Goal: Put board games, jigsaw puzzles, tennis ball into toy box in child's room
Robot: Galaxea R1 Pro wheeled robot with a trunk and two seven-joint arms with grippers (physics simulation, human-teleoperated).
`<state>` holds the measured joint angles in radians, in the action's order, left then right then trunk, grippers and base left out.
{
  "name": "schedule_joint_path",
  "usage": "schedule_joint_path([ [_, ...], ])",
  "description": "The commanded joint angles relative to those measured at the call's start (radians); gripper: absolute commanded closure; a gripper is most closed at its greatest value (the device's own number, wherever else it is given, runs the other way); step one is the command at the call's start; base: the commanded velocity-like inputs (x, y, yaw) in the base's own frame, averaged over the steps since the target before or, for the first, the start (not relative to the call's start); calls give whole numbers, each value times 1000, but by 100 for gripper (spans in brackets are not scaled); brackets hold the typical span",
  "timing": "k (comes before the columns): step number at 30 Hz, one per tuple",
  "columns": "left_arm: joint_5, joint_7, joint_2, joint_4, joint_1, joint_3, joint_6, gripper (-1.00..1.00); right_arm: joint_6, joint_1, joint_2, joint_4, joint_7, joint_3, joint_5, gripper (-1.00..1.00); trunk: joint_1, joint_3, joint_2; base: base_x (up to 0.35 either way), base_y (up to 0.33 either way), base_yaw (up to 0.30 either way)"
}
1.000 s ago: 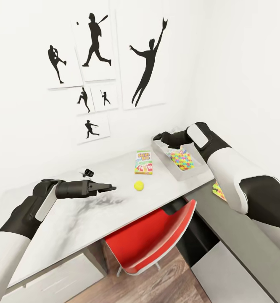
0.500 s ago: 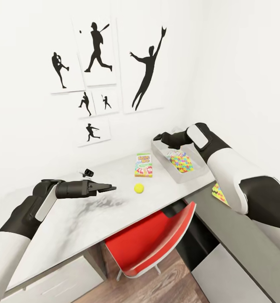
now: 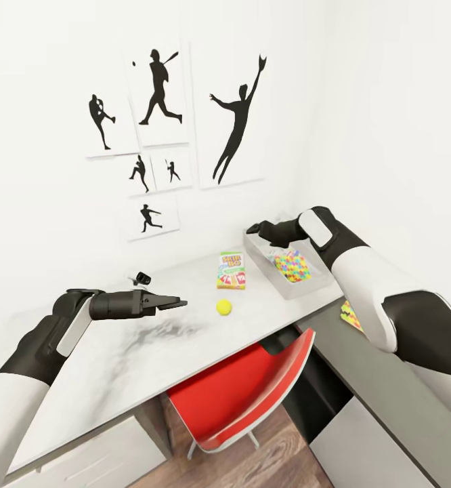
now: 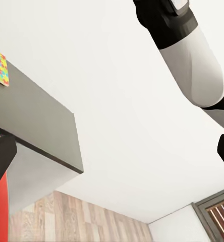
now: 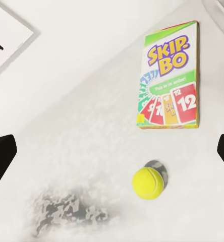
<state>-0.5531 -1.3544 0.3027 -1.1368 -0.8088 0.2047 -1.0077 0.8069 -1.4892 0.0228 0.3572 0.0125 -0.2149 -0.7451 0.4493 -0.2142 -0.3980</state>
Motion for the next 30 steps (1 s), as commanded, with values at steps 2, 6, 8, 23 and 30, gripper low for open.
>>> schedule_joint_path([
  [2, -4, -1, 1, 0, -1, 3, -9, -100, -4, -1, 1, 0, 1, -6, 1, -100, 1, 1, -2, 0, 0, 37],
  [6, -4, -1, 0, 0, -1, 3, -6, -100, -10, 0, 1, 0, 1, -6, 1, -100, 1, 8, -2, 0, 0, 58],
  [8, -4, -1, 0, 0, -1, 4, -3, -100, -11, 0, 1, 0, 1, -6, 1, -100, 1, 11, -2, 0, 0, 81],
  [23, -4, 0, -2, 2, 0, 4, 0, -100, -18, 12, 5, 0, 0, -6, 3, -100, 1, 33, -2, 0, 0, 165],
  [30, -4, 0, -3, 2, 0, 4, 0, -100, -20, 14, 7, 0, 0, -6, 6, -100, 1, 42, -2, 0, 0, 207],
])
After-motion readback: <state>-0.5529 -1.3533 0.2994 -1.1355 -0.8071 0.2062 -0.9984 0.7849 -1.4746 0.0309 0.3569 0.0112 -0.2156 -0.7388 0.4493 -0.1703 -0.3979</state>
